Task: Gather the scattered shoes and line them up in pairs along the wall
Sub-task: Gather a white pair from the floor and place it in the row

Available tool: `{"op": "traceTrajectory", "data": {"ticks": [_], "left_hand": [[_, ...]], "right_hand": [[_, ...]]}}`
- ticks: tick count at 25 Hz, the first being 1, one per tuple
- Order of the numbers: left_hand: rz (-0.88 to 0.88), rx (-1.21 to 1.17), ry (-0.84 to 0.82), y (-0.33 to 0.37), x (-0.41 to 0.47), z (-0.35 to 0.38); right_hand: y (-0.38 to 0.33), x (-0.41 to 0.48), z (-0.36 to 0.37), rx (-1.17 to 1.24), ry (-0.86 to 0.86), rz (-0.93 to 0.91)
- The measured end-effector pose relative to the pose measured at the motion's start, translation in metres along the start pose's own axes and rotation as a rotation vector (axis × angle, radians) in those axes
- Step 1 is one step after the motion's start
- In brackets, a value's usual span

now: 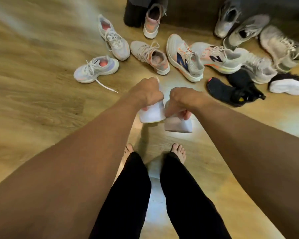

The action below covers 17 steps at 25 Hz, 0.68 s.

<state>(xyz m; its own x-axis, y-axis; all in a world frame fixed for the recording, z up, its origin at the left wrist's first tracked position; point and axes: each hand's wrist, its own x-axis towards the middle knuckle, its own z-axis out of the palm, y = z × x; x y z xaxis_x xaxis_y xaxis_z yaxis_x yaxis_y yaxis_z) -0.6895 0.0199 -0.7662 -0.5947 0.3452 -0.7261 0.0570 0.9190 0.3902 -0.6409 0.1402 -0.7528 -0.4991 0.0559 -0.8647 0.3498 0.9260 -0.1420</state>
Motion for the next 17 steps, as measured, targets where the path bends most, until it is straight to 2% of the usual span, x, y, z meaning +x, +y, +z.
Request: {"op": "traceTrajectory", "data": {"ticks": [3,7,12,17], "left_hand": [[0.124,0.098,-0.034,0.087,-0.096,-0.073],[0.349,0.321,0.087,0.189,-0.210,-0.156],[0.669,0.503,0.173,0.295,-0.335,-0.231],[0.906,0.608,0.186,0.377,-0.437,-0.243]], "right_hand": [[0.013,-0.132,-0.077,0.060,0.015,0.015],[0.026,-0.299,-0.154,0.172,0.037,0.070],[0.027,-0.475,-0.204,0.294,0.416,0.173],[0.044,-0.606,-0.196,0.379,0.663,0.349]]}}
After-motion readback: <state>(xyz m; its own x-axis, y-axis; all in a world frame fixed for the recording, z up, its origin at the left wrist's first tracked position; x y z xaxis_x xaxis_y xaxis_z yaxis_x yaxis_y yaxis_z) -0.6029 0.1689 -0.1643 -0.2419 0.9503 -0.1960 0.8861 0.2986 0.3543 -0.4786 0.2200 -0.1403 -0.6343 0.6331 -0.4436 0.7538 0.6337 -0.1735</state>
